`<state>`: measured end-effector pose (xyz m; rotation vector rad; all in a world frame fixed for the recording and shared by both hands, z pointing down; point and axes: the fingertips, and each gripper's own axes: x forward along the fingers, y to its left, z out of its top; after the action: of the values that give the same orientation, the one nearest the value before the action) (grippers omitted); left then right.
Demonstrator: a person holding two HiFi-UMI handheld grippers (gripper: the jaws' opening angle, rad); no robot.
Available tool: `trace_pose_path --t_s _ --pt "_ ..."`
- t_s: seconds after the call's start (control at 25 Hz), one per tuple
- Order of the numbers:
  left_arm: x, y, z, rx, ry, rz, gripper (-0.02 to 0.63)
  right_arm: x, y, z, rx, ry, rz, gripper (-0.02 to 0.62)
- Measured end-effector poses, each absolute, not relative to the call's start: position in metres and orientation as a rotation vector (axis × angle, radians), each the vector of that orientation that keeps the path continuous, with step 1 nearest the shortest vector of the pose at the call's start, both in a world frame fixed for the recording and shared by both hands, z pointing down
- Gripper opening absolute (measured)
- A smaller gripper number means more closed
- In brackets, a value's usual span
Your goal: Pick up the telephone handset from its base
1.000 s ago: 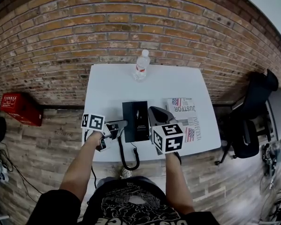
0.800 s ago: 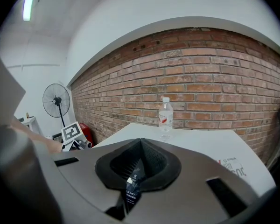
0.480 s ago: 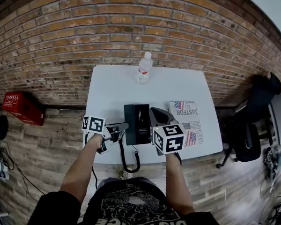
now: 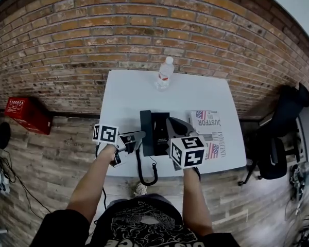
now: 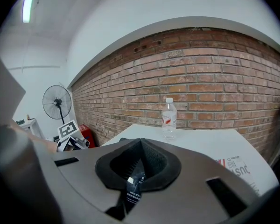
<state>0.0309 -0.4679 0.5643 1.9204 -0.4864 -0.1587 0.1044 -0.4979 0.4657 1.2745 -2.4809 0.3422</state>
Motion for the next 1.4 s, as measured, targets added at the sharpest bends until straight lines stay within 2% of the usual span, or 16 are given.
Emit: trace_pose_path --t_s 0.8,1.4 --pt "-0.056 -0.413 0.486 2.005 -0.679 -0.358 0.074 0.036 -0.425 0.432 1.194 -2.563 0.269 0.001" --pt "-0.132 -0.313 0.436 2.056 -0.878 -0.484 0.074 -0.012 -0.343 0.418 1.088 -2.625 0.214 0.000"
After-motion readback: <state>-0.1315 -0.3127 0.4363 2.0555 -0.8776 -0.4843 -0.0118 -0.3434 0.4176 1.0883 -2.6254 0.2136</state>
